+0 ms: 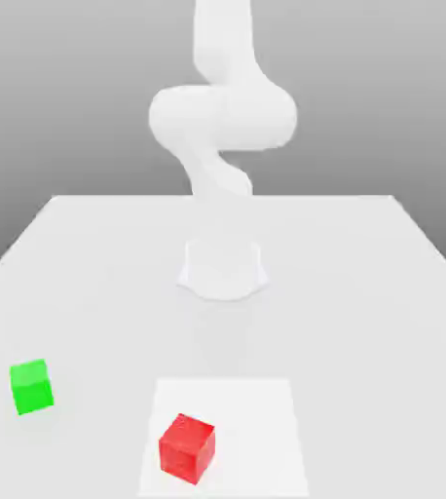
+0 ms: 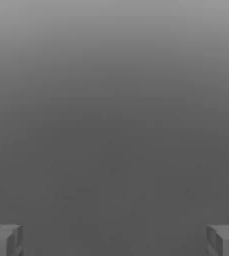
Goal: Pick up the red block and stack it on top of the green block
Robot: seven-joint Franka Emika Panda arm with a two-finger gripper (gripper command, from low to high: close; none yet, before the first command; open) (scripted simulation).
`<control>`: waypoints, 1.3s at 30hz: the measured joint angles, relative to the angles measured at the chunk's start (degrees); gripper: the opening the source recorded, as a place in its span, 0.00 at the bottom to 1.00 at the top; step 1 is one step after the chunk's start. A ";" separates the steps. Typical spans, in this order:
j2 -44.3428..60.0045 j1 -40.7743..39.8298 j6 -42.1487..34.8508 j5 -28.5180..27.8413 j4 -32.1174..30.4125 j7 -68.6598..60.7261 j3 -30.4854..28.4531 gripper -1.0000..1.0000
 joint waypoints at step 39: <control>61.22 6.82 29.61 13.91 -11.44 -74.45 -9.49 0.00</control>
